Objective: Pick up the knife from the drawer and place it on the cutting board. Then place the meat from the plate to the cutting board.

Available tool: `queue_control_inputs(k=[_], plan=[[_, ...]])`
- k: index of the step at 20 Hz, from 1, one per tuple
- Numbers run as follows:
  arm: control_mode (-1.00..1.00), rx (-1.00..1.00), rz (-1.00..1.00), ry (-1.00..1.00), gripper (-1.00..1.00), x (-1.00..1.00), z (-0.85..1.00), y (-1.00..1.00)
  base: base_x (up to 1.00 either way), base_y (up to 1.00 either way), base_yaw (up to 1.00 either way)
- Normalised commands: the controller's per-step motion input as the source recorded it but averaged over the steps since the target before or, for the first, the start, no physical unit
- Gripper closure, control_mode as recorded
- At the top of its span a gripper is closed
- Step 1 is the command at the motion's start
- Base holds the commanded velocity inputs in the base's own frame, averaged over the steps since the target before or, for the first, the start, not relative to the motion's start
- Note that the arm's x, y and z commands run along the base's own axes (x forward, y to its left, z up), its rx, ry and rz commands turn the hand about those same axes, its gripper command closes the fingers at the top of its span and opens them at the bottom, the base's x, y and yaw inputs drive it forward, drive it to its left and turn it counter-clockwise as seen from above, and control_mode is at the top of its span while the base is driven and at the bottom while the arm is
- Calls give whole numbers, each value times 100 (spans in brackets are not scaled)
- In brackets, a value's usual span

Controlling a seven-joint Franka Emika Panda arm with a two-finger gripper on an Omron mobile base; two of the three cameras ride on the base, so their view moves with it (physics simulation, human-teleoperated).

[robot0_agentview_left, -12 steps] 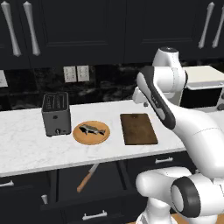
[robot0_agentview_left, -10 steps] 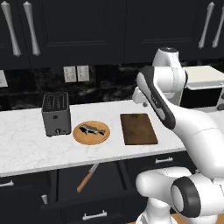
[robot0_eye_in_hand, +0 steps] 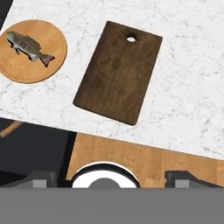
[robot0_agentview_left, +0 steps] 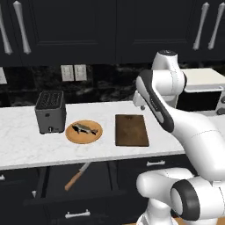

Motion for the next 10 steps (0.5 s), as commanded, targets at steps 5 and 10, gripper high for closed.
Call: queue_control_inputs(k=[5, 10], plan=[[100, 0, 0, 0, -100, 0, 0, 0, 11, -53, 32], [100, 0, 0, 0, -100, 0, 0, 0, 31, 20, 30]])
